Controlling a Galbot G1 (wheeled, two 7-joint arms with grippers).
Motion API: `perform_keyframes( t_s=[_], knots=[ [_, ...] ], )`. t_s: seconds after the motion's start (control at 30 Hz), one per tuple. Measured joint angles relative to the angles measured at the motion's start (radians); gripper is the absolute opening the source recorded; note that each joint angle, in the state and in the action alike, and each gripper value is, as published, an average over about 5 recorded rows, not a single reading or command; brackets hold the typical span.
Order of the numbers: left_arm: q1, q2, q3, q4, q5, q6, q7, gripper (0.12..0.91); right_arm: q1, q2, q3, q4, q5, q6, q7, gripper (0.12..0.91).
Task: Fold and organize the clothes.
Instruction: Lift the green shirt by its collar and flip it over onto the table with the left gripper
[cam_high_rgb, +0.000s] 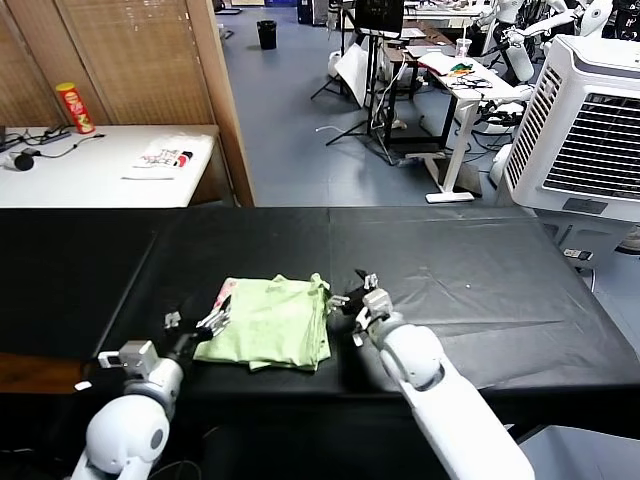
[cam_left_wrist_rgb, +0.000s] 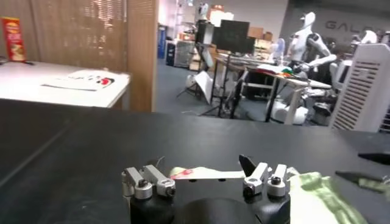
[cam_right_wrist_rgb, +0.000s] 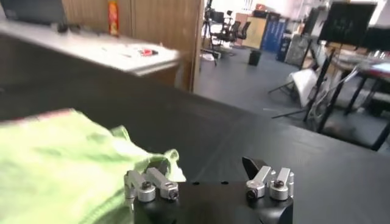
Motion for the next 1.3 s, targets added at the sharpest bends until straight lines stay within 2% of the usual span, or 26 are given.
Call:
perform_keyframes(
  t_s=[0.1,0.2,0.33,0.47,0.7,0.8,0.97,1.1,1.3],
  knots=[
    [0.002,0.0,-0.013,0.005,-0.004,-0.002,0.003,0.798,-0.005,0.002,0.014,-0.005,-0.071,-0.003,0.009,0.798],
    [0.001,0.001,-0.021,0.016,-0.008,-0.004,0.007,0.798,-0.014,-0.012,0.039,0.01,-0.089,0.005,0.009,0.798],
    [-0.004,0.001,-0.026,0.026,-0.013,-0.009,0.013,0.798,-0.027,-0.041,0.068,0.053,-0.051,0.012,0.004,0.798],
    [-0.013,-0.003,-0.027,0.04,-0.048,-0.011,0.023,0.798,-0.051,-0.071,0.097,0.107,0.028,0.013,0.005,0.798],
    [-0.045,-0.025,-0.042,0.091,-0.235,0.014,0.035,0.798,-0.137,-0.109,0.151,0.214,0.182,0.007,0.004,0.798],
    [-0.055,-0.032,-0.046,0.114,-0.324,0.023,0.046,0.798,-0.18,-0.121,0.175,0.259,0.219,0.006,0.004,0.798],
    [-0.073,-0.031,-0.051,0.156,-0.445,0.024,0.061,0.798,-0.237,-0.129,0.205,0.316,0.242,0.002,0.004,0.798],
    [-0.081,-0.02,-0.056,0.195,-0.531,0.041,0.078,0.798,-0.267,-0.128,0.216,0.34,0.245,0.001,0.004,0.798],
    [-0.098,-0.009,-0.055,0.247,-0.574,0.047,0.098,0.798,-0.294,-0.123,0.227,0.359,0.245,0.001,0.004,0.798]
  ],
)
